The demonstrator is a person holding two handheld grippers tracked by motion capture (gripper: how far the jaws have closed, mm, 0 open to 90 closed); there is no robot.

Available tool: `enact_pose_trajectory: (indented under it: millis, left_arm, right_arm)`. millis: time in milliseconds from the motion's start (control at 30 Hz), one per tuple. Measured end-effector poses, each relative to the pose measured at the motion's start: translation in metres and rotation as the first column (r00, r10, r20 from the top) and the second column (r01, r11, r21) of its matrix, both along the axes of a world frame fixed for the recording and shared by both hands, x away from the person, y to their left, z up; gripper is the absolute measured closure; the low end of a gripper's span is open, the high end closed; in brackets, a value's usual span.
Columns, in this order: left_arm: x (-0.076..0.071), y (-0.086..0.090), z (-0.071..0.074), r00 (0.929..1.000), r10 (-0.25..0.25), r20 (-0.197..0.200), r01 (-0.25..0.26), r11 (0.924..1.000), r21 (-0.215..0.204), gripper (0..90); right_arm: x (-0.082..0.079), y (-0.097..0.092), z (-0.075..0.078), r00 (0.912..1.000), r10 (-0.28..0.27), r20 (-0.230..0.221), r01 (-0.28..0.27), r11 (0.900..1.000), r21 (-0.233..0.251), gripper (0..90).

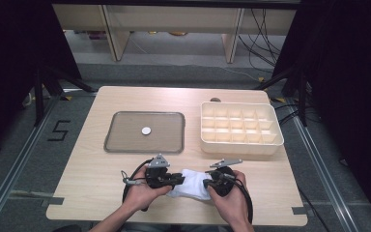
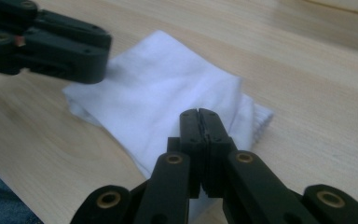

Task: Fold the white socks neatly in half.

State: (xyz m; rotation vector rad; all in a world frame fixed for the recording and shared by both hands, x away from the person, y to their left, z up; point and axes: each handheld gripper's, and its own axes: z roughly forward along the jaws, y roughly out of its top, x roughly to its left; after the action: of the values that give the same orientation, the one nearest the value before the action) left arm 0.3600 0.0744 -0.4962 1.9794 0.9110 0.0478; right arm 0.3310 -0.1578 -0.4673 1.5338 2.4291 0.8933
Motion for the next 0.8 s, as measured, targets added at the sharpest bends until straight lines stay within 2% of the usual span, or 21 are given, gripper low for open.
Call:
enact_pose_trajectory:
  millis: [133,233,267,300,333,367,433,500,533,567,633,667,767,800]
  left_arm:
    - [0.007,-0.003,-0.01,0.9987,0.015,-0.048,-0.013,0.9993,0.034,82.6]
    - [0.008,-0.004,-0.014,0.998,0.013,-0.061,-0.009,0.998,0.062,83.0]
    - [0.008,-0.004,-0.016,0.9976,0.009,-0.068,-0.006,0.9987,0.051,83.0]
    - [0.008,-0.004,-0.015,0.9978,0.015,-0.065,-0.012,0.9986,0.052,82.9]
    - [0.009,-0.004,-0.015,0.9978,0.001,-0.066,0.003,0.9986,0.053,82.5]
    - [0.007,-0.004,-0.014,0.998,0.014,-0.061,-0.011,0.9987,0.051,81.6]
    - [0.007,-0.001,-0.008,0.999,0.013,-0.044,-0.011,0.9991,0.041,79.8]
    - [0.006,0.004,0.0,0.999,0.042,-0.014,-0.042,0.999,0.016,76.6]
    - [0.005,0.007,0.003,0.9982,0.059,-0.008,-0.059,0.9983,-0.003,73.6]
    - [0.005,0.009,0.004,0.9979,0.065,-0.005,-0.065,0.9979,0.005,69.8]
    - [0.005,0.014,0.004,0.9963,0.077,-0.037,-0.077,0.997,0.002,64.5]
    - [0.004,0.017,0.002,0.9931,0.091,-0.073,-0.092,0.9958,-0.005,63.6]
    - [0.004,0.022,-0.003,0.9874,0.094,-0.127,-0.097,0.9953,-0.011,60.0]
    - [0.003,0.021,-0.005,0.9856,0.102,-0.135,-0.105,0.9944,-0.013,58.9]
  right_arm:
    - [0.0,0.006,0.001,0.9999,0.017,-0.002,-0.017,0.9998,0.014,89.2]
    - [-0.001,0.01,0.0,0.9988,0.047,0.012,-0.047,0.9988,0.014,89.2]
    - [0.0,0.011,0.0,0.9986,0.051,0.01,-0.052,0.9985,0.017,89.3]
    - [-0.001,0.013,0.0,0.9993,0.038,-0.005,-0.038,0.9992,0.012,89.3]
    - [0.0,0.013,-0.001,0.9991,0.043,-0.004,-0.043,0.9991,0.007,89.2]
    - [0.0,0.014,-0.002,0.9981,0.062,-0.004,-0.062,0.9981,0.007,89.3]
    - [-0.001,0.019,-0.002,0.9994,0.035,-0.003,-0.035,0.9994,0.005,89.3]
    - [0.001,0.022,-0.004,0.9976,0.068,-0.01,-0.068,0.9976,0.014,89.4]
    - [0.001,0.024,-0.004,0.9979,0.063,-0.015,-0.063,0.998,0.01,89.4]
    - [0.002,0.027,-0.006,0.9975,0.068,-0.016,-0.068,0.9977,0.005,89.5]
    - [0.003,0.03,-0.007,0.9966,0.072,-0.039,-0.072,0.9974,0.0,89.6]
    - [0.004,0.031,-0.008,0.9963,0.075,-0.041,-0.075,0.9972,-0.002,89.7]
    - [0.006,0.033,-0.014,0.9955,0.077,-0.057,-0.077,0.9969,-0.015,89.8]
    - [0.006,0.033,-0.016,0.9954,0.061,-0.073,-0.063,0.9979,-0.014,89.9]
